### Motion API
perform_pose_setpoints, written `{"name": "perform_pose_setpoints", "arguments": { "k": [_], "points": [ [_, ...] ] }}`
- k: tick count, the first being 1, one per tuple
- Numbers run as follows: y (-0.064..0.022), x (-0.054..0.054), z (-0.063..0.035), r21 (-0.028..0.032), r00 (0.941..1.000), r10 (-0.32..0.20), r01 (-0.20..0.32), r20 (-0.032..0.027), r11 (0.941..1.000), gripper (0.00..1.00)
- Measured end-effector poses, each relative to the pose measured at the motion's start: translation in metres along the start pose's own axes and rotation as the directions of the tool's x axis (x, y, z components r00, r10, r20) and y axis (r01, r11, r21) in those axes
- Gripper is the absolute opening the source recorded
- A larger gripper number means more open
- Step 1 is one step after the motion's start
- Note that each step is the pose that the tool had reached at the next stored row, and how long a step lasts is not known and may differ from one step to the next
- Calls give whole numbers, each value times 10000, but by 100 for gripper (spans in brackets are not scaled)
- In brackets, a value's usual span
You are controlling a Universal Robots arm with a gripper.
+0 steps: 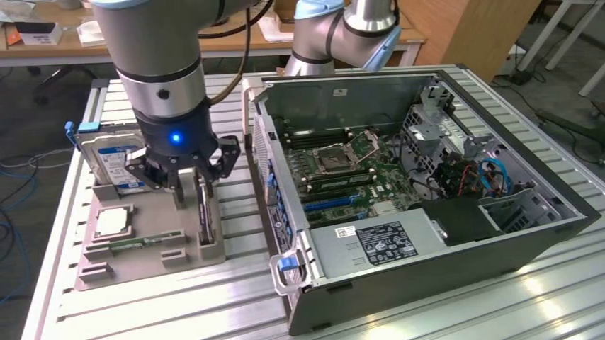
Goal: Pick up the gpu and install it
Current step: 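Pick up the gpu and move the gpu toward the slot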
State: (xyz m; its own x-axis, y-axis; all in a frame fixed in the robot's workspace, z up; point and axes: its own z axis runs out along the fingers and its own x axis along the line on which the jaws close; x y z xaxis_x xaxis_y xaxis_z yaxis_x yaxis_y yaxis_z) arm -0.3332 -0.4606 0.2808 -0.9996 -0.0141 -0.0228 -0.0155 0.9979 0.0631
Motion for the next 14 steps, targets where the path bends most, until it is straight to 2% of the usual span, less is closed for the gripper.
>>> {"name": "perform_pose_setpoints", "arguments": {
  "k": [5, 14],
  "points": [
    [-3, 1, 60, 1, 10000, 0, 0, 0, 10000, 47],
    [11, 2, 66, -1, 10000, 2, -2, 2, 10000, 47]
  ]
}}
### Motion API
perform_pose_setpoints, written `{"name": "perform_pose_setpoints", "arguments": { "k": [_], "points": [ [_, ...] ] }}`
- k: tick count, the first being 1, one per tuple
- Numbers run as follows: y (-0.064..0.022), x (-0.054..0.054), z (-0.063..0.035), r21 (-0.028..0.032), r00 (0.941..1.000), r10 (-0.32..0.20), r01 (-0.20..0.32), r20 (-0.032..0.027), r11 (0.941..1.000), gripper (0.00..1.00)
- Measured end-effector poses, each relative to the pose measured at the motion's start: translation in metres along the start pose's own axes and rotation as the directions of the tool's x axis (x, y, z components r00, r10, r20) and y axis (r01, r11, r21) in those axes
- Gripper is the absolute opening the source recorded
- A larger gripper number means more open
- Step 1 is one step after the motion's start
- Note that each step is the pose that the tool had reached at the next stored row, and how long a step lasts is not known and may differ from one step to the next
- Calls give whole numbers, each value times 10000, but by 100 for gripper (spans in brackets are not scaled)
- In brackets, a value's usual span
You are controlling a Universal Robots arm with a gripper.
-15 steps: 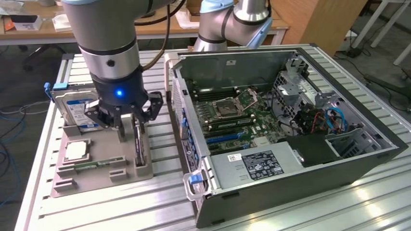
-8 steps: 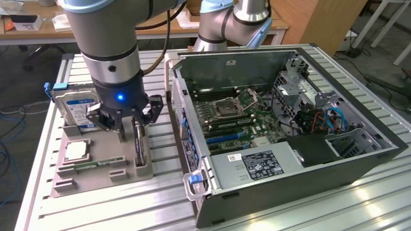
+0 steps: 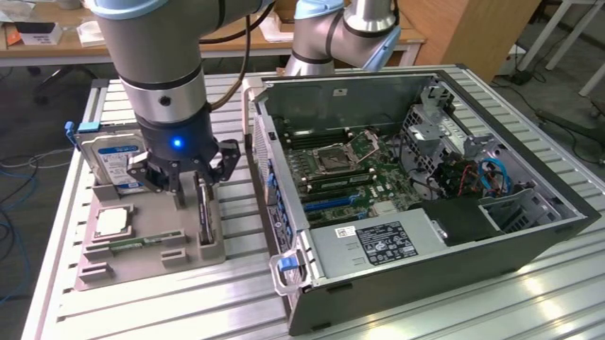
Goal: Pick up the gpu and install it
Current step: 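Pick up the gpu and move the gpu toward the slot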
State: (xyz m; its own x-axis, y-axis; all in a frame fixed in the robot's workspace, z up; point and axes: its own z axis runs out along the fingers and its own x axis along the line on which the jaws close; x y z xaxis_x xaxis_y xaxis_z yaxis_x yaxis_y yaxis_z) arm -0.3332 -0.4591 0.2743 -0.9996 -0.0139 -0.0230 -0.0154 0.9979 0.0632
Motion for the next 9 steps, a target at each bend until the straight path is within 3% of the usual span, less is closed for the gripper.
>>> {"name": "perform_pose_setpoints", "arguments": {
  "k": [9],
  "points": [
    [48, -1, 48, 12, 10000, -4, 4, -2, 10000, 47]
  ]
}}
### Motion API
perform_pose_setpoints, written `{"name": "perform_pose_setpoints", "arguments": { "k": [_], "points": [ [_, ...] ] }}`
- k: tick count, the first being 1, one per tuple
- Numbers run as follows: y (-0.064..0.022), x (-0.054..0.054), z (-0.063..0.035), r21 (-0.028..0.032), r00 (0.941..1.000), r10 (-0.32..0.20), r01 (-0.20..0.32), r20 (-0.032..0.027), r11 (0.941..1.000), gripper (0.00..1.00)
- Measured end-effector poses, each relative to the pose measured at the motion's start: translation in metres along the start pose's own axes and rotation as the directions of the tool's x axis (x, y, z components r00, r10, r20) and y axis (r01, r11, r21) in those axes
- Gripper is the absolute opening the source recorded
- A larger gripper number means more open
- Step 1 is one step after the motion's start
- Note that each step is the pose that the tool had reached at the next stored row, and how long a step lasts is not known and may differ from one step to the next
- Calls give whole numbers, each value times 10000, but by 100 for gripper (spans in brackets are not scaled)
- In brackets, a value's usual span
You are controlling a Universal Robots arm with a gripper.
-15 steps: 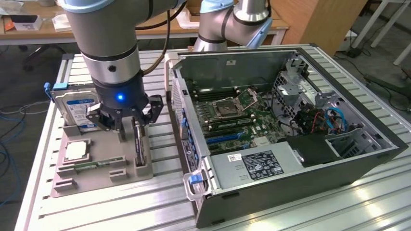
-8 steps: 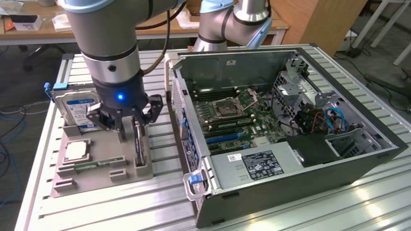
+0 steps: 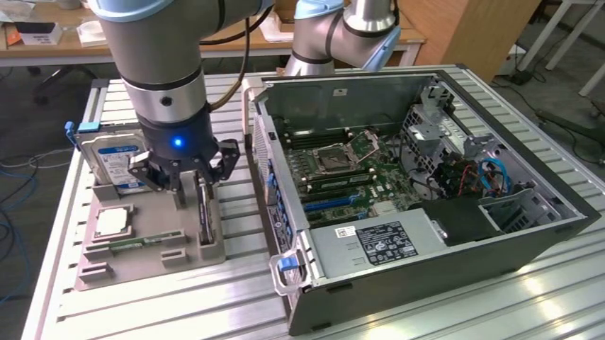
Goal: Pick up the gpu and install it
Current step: 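Pick up the gpu and move the gpu toward the slot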
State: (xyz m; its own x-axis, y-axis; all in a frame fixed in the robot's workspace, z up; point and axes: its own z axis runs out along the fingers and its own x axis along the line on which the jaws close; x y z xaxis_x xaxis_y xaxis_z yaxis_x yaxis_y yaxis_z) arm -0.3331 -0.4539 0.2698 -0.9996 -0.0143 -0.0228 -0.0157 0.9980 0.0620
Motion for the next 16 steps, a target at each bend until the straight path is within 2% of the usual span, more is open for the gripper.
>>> {"name": "perform_pose_setpoints", "arguments": {
  "k": [16],
  "points": [
    [5, 3, 112, 95, 10000, -1, 1, -1, 10000, 47]
  ]
}}
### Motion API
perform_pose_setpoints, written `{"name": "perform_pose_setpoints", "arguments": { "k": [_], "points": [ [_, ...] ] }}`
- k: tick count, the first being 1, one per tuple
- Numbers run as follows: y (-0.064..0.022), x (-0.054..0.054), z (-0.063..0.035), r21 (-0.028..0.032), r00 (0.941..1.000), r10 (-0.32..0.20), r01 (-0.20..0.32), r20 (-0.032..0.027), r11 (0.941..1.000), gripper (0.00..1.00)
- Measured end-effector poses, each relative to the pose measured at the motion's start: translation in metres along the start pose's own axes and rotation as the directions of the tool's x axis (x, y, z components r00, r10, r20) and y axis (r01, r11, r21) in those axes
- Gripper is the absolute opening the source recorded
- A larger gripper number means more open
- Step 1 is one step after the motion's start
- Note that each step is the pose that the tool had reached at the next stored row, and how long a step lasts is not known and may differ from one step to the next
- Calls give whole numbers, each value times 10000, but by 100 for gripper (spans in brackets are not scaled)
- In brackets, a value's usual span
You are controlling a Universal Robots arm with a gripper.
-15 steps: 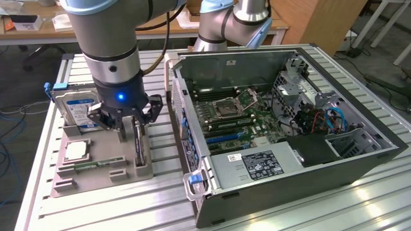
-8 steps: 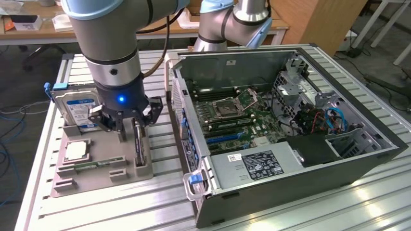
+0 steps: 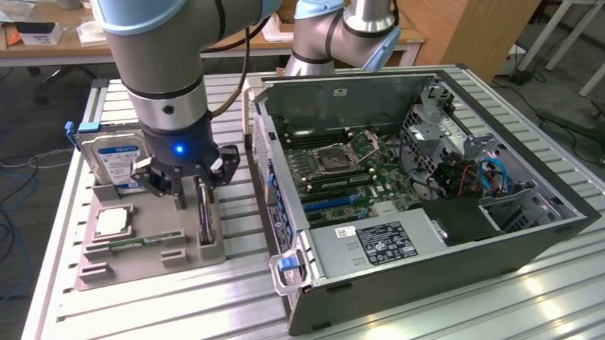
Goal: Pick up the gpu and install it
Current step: 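Pick up the gpu and move the gpu toward the slot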
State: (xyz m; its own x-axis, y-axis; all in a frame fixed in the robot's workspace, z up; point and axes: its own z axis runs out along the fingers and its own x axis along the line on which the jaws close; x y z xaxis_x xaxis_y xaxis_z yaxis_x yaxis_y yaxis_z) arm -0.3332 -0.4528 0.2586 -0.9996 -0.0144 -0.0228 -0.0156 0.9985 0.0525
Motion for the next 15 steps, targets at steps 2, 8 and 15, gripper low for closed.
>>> {"name": "perform_pose_setpoints", "arguments": {
  "k": [2, 8, 15],
  "points": [
    [-1, 0, 17, 11, 10000, -1, 1, -1, 10000, 47],
    [-3, 2, 59, 21, 10000, -1, 1, -1, 10000, 47],
    [-5, -18, 88, 20, 10000, 0, 0, -3, 10000, 47]
  ]
}}
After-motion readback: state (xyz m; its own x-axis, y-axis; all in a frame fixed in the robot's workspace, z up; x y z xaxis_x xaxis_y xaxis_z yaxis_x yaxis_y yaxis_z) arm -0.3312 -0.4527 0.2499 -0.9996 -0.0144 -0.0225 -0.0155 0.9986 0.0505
